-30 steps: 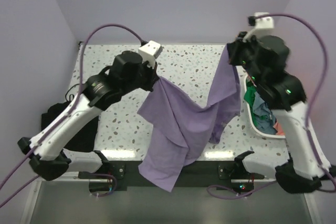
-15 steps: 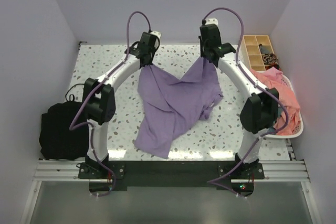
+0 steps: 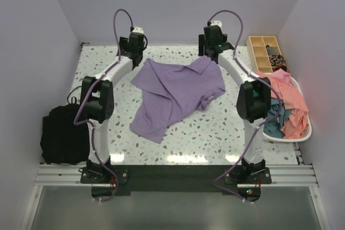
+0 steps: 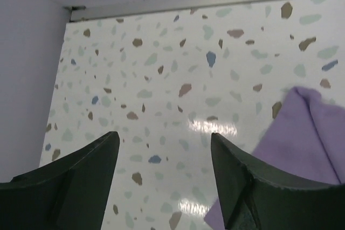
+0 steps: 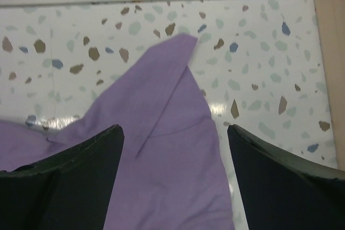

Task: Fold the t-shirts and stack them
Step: Flatten out the tshirt

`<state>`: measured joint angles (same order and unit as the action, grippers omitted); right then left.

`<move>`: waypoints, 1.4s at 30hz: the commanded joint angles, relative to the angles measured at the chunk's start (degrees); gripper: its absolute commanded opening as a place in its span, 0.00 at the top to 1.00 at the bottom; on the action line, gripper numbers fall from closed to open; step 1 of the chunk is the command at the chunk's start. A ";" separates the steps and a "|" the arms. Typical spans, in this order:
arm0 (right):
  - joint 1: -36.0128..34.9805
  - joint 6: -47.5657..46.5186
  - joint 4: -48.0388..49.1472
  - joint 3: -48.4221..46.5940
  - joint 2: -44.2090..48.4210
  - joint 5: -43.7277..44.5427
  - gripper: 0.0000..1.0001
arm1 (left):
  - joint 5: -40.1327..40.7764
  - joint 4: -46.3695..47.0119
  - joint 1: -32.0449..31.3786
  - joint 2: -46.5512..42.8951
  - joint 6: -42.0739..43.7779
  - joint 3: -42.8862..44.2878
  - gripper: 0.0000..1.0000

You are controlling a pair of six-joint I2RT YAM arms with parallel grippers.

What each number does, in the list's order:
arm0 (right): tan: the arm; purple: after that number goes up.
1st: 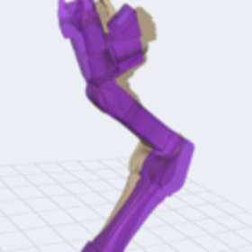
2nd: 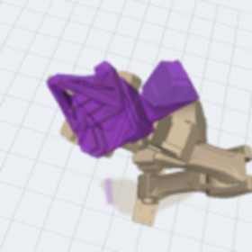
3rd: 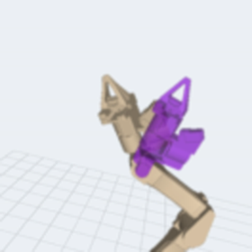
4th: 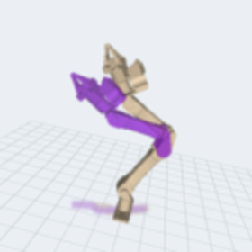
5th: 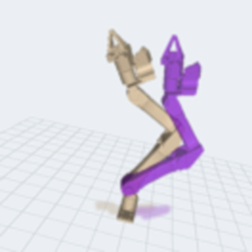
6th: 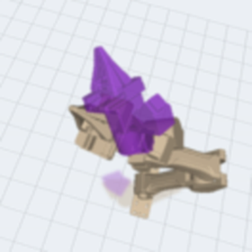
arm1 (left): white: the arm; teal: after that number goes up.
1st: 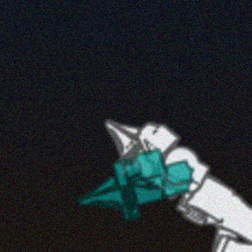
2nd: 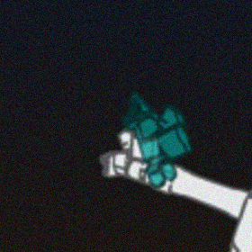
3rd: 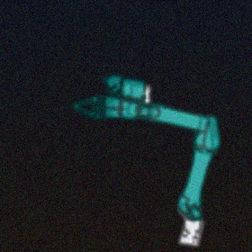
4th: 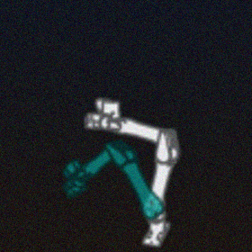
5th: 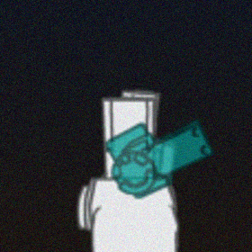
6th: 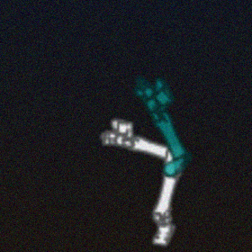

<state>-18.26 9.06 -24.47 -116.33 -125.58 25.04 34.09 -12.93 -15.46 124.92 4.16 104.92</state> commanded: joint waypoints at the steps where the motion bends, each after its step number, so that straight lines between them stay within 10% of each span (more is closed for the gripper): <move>1: -0.02 4.03 -1.27 8.48 12.43 -4.01 0.18 | -3.37 5.46 -0.88 -14.23 -6.97 -12.33 0.24; 6: -0.11 7.72 -3.31 20.41 20.27 -11.14 0.18 | -23.34 0.45 -0.62 -17.43 -18.38 -17.47 0.25; 22: -0.11 9.57 -0.23 34.42 19.77 -27.32 0.23 | -44.45 10.02 4.65 -4.87 -25.96 -24.51 0.31; 31: -0.20 11.50 -2.68 33.11 9.49 -28.12 0.25 | -41.31 8.01 6.67 0.41 -24.56 -22.83 0.33; 42: -0.02 17.66 -13.67 39.60 12.90 -4.07 0.21 | -28.55 -4.72 11.59 1.55 -13.31 -13.28 0.33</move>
<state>-18.74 23.73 -29.04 -81.23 -115.46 7.66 -2.37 -7.86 -7.92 124.11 -15.49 86.87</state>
